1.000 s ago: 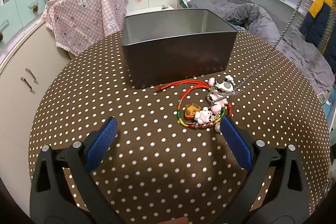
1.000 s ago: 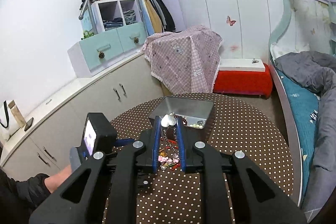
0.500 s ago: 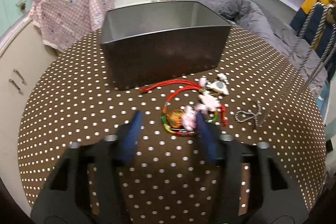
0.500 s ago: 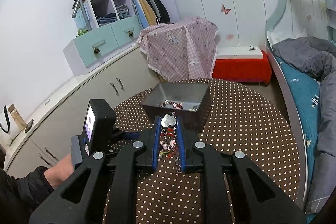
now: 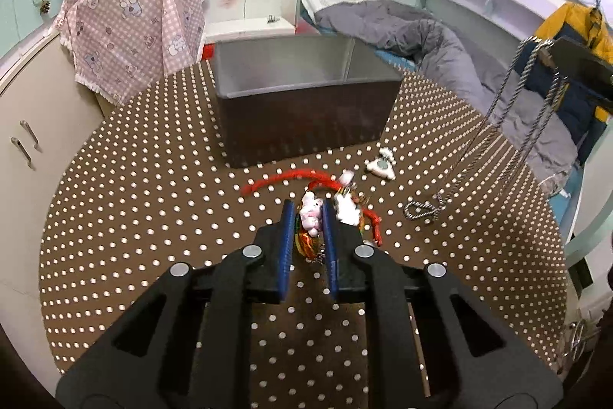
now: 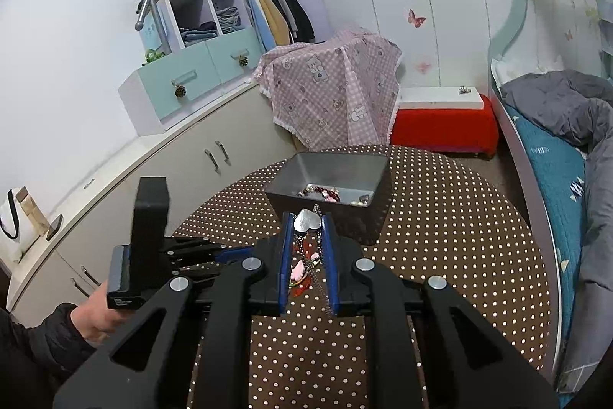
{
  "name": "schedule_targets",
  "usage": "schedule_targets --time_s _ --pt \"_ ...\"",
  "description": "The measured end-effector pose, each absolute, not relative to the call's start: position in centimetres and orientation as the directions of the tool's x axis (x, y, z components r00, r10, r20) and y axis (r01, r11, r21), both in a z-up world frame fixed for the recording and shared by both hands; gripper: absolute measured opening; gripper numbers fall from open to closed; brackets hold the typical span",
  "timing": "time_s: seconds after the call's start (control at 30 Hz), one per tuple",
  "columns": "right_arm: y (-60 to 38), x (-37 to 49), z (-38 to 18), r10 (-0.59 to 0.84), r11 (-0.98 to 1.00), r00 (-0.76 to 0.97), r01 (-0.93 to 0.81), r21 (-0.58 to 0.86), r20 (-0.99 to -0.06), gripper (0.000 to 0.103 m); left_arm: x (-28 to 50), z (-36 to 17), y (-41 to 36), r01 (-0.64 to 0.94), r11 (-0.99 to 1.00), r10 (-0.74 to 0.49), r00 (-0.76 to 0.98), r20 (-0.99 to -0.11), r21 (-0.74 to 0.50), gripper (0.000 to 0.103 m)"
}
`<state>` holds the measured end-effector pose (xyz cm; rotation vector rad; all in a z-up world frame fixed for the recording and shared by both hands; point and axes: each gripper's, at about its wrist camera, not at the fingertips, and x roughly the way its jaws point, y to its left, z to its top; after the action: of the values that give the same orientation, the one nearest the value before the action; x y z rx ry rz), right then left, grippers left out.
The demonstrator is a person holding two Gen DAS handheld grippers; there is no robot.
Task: Organize jewelry
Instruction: 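Lower the heart chain into the metal box while the left tool grasps a pink charm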
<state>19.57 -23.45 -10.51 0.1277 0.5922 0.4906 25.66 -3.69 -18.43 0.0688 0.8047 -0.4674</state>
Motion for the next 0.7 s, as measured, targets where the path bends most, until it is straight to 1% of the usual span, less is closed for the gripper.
schedule_targets --time_s 0.1,0.2,0.23,0.33,0.37,0.4,0.43,0.47,0.53,0.6,0.63,0.67,0.7 --pt "-23.3 19.5 -10.1 0.481 0.876 0.722 -0.412 0.250 -0.498 0.013 25.1 -17.4 -3.3 0.437 0.891 -0.395 0.610 -0.687 -0.124 0.014" --pt "-23.0 19.5 -10.3 0.482 0.876 0.719 -0.414 0.249 -0.501 0.013 24.6 -17.3 -3.3 0.442 0.890 -0.392 0.613 -0.686 -0.114 0.014" --pt "-22.9 19.5 -10.4 0.481 0.876 0.717 -0.413 0.248 -0.505 0.013 24.5 -17.6 -3.4 0.446 0.888 -0.389 0.606 -0.694 -0.108 0.014" --pt "-22.8 19.5 -10.9 0.478 0.877 0.708 -0.411 0.248 -0.519 0.013 24.6 -18.8 -3.9 0.441 0.896 -0.331 0.606 -0.723 -0.040 0.015" --pt "-22.7 19.5 -11.0 0.478 0.878 0.706 -0.410 0.249 -0.523 0.013 24.5 -19.1 -3.9 0.442 0.896 -0.325 0.602 -0.729 -0.034 0.019" --pt "-22.6 19.5 -11.1 0.478 0.878 0.704 -0.409 0.250 -0.526 0.013 24.5 -19.3 -4.0 0.442 0.897 -0.320 0.599 -0.734 -0.030 0.042" --pt "-22.6 19.5 -11.3 0.478 0.877 0.701 -0.408 0.252 -0.529 0.013 24.4 -19.5 -4.0 0.436 0.900 -0.313 0.603 -0.734 -0.025 0.060" --pt "-22.5 19.6 -11.4 0.478 0.878 0.700 -0.407 0.252 -0.532 0.013 24.3 -19.5 -3.9 0.422 0.906 -0.306 0.621 -0.722 -0.022 0.070" --pt "-22.5 19.6 -11.7 0.476 0.879 0.697 -0.405 0.253 -0.536 0.013 24.7 -19.7 -3.8 0.422 0.905 -0.317 0.608 -0.728 -0.042 0.070" --pt "-22.4 19.6 -11.8 0.476 0.878 0.696 -0.404 0.255 -0.537 0.013 25.2 -20.2 -3.8 0.421 0.907 -0.302 0.606 -0.736 -0.026 0.069" --pt "-22.4 19.6 -11.9 0.476 0.879 0.697 -0.403 0.255 -0.537 0.013 25.3 -20.3 -3.8 0.424 0.905 -0.301 0.601 -0.741 -0.024 0.065" --pt "-22.5 19.6 -11.9 0.476 0.879 0.696 -0.402 0.257 -0.538 0.013 25.6 -20.6 -3.9 0.433 0.901 -0.312 0.581 -0.752 -0.039 0.052" --pt "-22.6 19.8 -12.0 0.475 0.879 0.695 -0.400 0.259 -0.539 0.013 26.0 -20.7 -3.8 0.437 0.898 -0.319 0.571 -0.756 -0.049 0.045"
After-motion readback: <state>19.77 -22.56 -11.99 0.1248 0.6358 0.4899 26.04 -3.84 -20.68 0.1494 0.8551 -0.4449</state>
